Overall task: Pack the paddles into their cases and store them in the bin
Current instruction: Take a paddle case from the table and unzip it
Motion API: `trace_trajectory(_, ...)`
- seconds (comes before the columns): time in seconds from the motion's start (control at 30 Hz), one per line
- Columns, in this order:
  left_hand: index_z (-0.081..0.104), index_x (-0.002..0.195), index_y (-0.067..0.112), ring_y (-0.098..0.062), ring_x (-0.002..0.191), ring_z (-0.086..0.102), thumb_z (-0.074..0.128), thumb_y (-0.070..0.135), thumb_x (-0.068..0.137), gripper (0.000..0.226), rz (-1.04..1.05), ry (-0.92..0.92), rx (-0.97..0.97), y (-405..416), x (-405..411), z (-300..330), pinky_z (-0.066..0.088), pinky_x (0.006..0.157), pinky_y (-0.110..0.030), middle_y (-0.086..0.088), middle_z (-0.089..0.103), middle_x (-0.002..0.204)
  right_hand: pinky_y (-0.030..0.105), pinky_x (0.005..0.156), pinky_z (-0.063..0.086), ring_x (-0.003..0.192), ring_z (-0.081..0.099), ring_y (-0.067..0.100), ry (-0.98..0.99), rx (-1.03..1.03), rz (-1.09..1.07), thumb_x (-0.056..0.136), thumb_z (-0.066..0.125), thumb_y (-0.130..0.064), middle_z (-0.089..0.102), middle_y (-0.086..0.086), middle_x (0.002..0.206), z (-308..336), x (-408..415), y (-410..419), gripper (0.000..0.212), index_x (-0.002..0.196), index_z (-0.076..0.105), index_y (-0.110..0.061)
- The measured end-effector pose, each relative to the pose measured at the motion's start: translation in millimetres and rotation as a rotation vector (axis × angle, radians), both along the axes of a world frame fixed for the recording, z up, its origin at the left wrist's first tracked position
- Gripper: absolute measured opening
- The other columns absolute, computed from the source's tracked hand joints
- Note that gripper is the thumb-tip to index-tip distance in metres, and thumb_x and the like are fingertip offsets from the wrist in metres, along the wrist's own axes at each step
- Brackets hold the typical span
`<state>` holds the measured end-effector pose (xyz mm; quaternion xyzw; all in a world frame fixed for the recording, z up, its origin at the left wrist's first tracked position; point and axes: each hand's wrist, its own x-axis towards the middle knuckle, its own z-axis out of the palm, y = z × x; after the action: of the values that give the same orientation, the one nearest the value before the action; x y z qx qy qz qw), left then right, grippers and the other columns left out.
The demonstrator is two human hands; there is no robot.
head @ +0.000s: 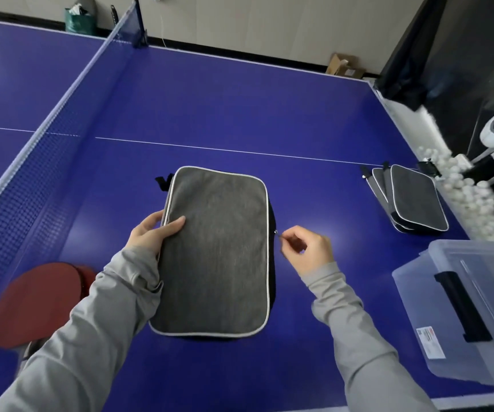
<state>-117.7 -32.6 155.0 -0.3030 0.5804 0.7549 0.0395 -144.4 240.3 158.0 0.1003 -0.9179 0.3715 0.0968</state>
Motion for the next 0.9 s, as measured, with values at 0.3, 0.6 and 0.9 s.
trace_trajectory(0.3, 0.055, 0.123, 0.004, -0.023, 0.092, 0.057, 0.072, 0.022, 0.08, 0.05, 0.44, -0.105, -0.03, 15, -10, -8, 0.047, 0.099, -0.04, -0.017, 0.062, 0.119, 0.019, 0.051, 0.041, 0.051, 0.044, 0.013, 0.099, -0.009, -0.004, 0.072, 0.066, 0.004, 0.052, -0.004, 0.057, -16, 43, 7, 0.014, 0.066, 0.059, -0.006)
trace_trajectory(0.6, 0.042, 0.128, 0.012, -0.019, 0.091, 0.05, 0.063, 0.027, 0.084, 0.052, 0.752, -0.208, 0.033, 73, -14, 3, 0.035, 0.09, -0.027, 0.005, 0.052, 0.086, 0.02, 0.048, 0.04, 0.048, 0.042, 0.01, 0.192, -0.063, -0.073, 0.069, 0.064, -0.001, 0.055, 0.002, 0.055, -28, 87, -23, 0.008, 0.065, 0.061, -0.007)
trace_trajectory(0.9, 0.033, 0.132, 0.013, -0.026, 0.112, 0.054, 0.056, 0.032, 0.088, 0.053, 0.815, -0.347, 0.045, 103, -18, 8, 0.034, 0.098, -0.032, -0.013, 0.056, 0.122, 0.023, 0.043, 0.042, 0.047, 0.05, 0.014, 0.218, -0.065, -0.029, 0.069, 0.071, 0.003, 0.058, 0.003, 0.056, -31, 98, -51, 0.01, 0.068, 0.064, -0.005)
